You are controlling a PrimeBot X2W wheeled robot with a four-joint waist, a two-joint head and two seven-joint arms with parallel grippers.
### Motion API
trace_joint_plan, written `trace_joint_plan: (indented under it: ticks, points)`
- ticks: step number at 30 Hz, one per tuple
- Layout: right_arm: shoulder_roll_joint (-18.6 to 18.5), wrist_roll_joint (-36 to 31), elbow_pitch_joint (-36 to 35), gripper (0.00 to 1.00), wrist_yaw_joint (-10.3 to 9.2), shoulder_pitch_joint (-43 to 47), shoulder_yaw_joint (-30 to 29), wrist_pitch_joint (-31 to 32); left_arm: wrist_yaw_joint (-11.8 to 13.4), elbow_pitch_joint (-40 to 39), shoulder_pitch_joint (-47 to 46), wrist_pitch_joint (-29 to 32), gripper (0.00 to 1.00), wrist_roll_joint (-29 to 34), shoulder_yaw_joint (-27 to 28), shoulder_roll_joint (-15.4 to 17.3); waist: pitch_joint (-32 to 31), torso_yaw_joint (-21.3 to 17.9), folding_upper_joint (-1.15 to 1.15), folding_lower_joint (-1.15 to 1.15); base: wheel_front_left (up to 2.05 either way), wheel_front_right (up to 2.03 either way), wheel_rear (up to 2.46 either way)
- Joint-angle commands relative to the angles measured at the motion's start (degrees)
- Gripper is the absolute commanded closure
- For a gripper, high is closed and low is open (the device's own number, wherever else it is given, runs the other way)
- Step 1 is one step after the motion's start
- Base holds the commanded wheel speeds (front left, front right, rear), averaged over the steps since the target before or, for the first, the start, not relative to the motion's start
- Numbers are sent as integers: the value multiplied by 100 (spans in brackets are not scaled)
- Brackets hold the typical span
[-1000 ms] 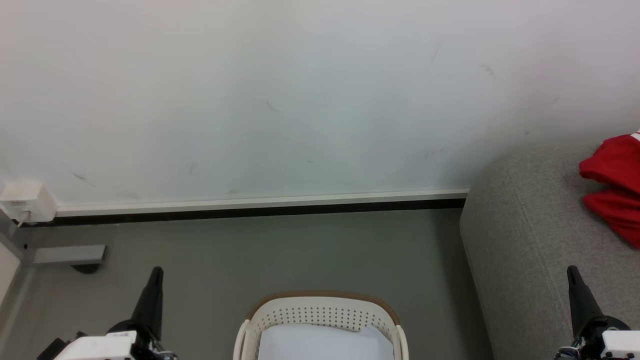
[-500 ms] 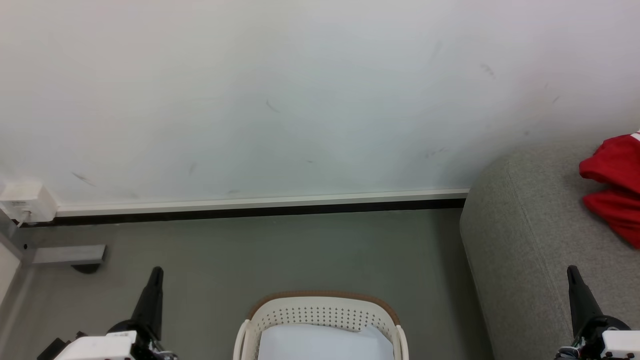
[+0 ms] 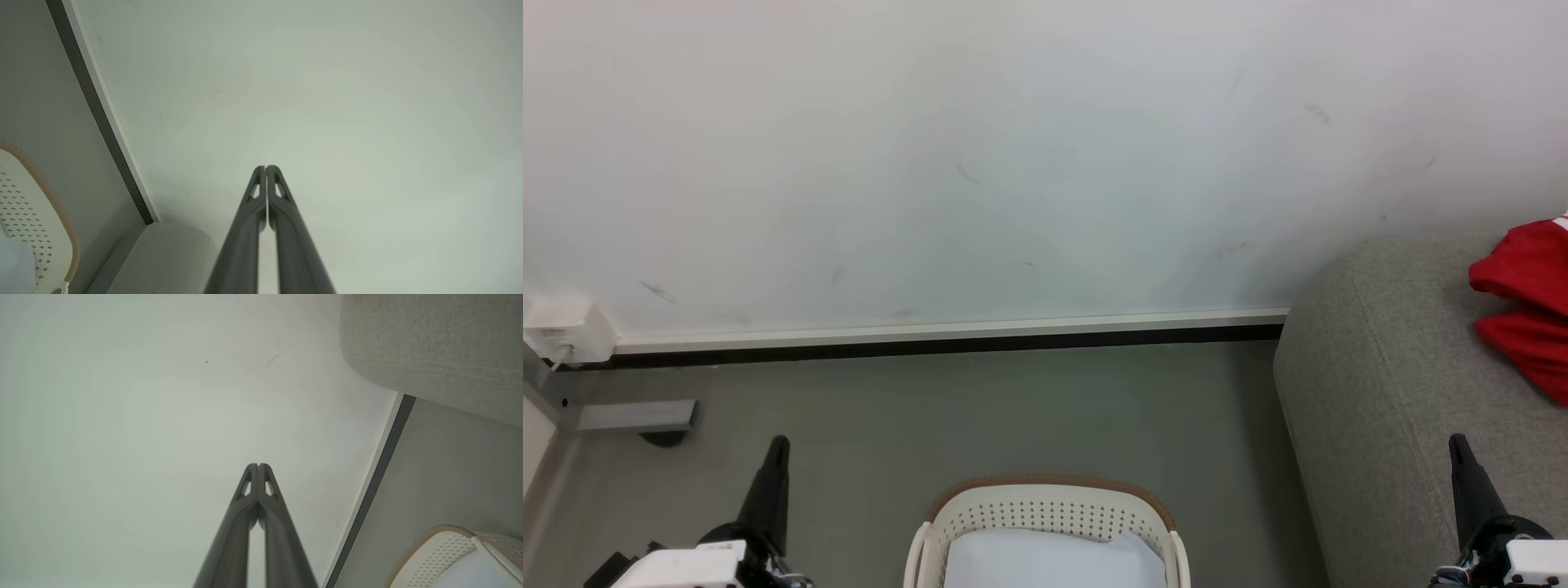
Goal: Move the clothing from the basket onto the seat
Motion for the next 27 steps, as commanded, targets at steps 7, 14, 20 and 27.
trace_joint_plan:
  ticks: [7,14,20,27]
  points:
    - [-38,8,-18,100,-12,-66,-21,16,-37,-12,-41,25,100,-80,4,41,0,0,0,0,0,0,0]
    - [-38,8,-18,100,-12,-66,-21,16,-37,-12,-41,24,100,-80,4,41,0,0,0,0,0,0,0]
    - [-39,8,-18,100,-12,-66,-21,16,-37,-12,-40,24,100,-81,5,41,0,0,0,0,0,0,0]
    - [-39,8,-18,100,-12,-66,-21,16,-37,-12,-40,24,100,-81,5,41,0,0,0,0,0,0,0]
